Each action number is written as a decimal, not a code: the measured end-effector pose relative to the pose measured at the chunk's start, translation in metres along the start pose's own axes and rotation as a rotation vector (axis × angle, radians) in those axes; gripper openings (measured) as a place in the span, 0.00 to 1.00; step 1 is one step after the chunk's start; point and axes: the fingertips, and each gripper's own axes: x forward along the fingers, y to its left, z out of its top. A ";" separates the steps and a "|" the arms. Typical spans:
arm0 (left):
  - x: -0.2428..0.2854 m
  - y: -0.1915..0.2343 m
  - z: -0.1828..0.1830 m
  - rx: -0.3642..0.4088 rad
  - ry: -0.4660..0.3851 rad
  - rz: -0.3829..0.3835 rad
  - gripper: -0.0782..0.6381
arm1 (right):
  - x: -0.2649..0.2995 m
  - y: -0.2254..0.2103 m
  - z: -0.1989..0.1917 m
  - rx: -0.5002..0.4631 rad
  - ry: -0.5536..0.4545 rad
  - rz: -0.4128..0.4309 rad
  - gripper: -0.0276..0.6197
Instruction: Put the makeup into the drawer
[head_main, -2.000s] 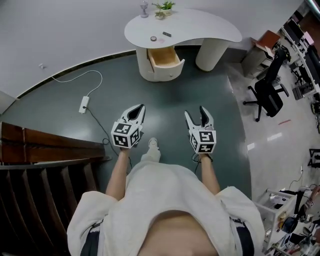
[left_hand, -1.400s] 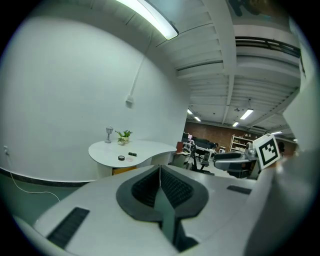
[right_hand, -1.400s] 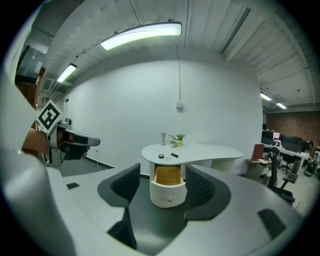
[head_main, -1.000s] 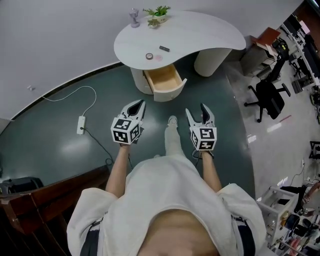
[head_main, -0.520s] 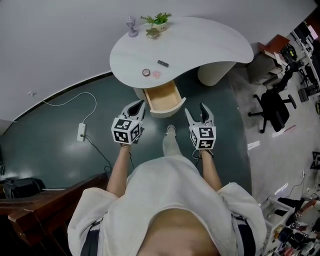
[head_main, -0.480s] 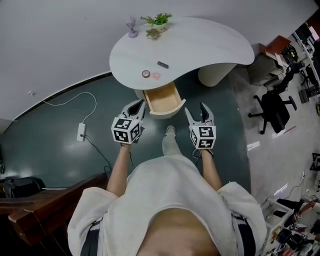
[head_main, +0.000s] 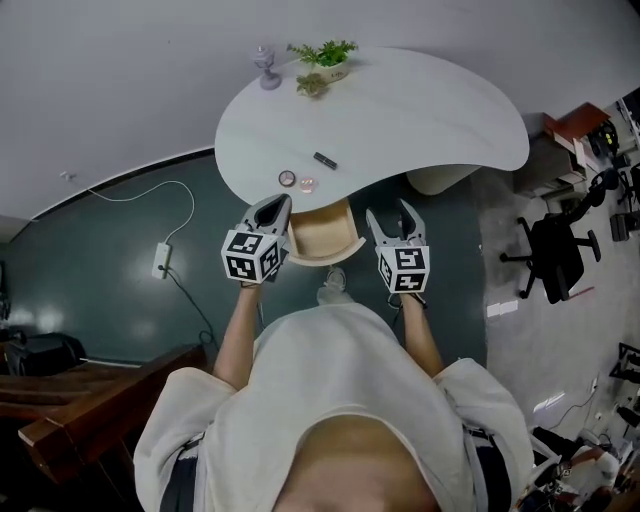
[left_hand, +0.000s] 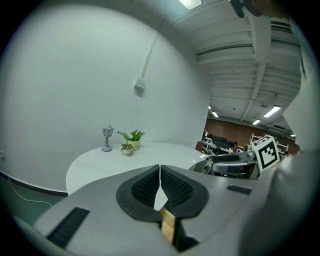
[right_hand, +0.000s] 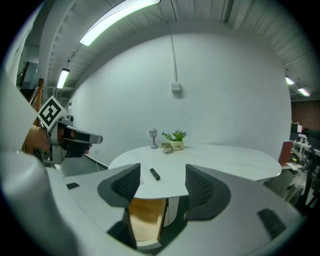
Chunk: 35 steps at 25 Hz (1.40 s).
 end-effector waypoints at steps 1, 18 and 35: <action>0.006 0.004 0.002 -0.005 0.001 0.011 0.13 | 0.008 -0.002 0.002 -0.003 0.004 0.014 0.45; -0.012 0.096 -0.011 -0.110 0.015 0.188 0.13 | 0.110 0.068 0.012 -0.115 0.083 0.263 0.45; -0.050 0.203 -0.018 -0.146 0.008 0.160 0.13 | 0.188 0.182 0.007 -0.292 0.215 0.373 0.45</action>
